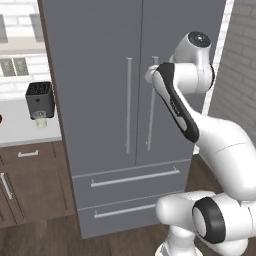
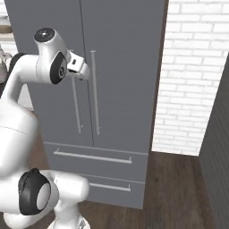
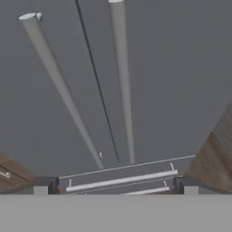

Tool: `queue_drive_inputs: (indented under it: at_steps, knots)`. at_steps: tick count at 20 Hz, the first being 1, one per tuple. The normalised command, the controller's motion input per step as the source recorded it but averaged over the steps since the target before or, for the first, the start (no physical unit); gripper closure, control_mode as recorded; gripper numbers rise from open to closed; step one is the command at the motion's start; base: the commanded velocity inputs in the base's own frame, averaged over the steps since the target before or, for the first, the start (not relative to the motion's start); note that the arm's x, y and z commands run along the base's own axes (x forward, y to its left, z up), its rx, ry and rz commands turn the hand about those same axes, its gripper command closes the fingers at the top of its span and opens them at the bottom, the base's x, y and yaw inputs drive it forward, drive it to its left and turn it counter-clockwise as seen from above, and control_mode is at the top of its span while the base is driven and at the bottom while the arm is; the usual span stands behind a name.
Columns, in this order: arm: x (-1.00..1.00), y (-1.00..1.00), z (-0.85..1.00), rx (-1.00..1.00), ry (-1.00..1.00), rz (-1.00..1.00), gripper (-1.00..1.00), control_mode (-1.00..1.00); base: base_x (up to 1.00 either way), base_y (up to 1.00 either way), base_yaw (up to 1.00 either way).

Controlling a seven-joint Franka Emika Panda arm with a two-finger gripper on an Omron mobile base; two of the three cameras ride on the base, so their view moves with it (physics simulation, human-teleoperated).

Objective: Grab a lemon wedge from the fridge and one ice cube from the ice bowl, and put them in the glass of lemonade.

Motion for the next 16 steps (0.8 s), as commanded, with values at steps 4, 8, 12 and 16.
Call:
queue_drive_inputs:
  at_steps: [4, 8, 12, 16]
  knots:
    - [0.99, -0.13, -0.33, 0.0, -0.01, 0.03, -1.0, -1.0, 0.0, 0.0, 0.0]
    - [0.85, -0.07, -0.64, -0.05, 0.0, 0.02, -1.0, -1.0, 0.0, 0.0, 0.0]
    - [0.61, -0.16, -0.68, -0.1, 0.01, 0.01, -1.0, -1.0, 0.0, 0.0, 0.0]
    - [0.38, -0.11, -0.67, -0.12, 0.0, 0.0, -1.0, -1.0, 0.0, 0.0, 0.0]
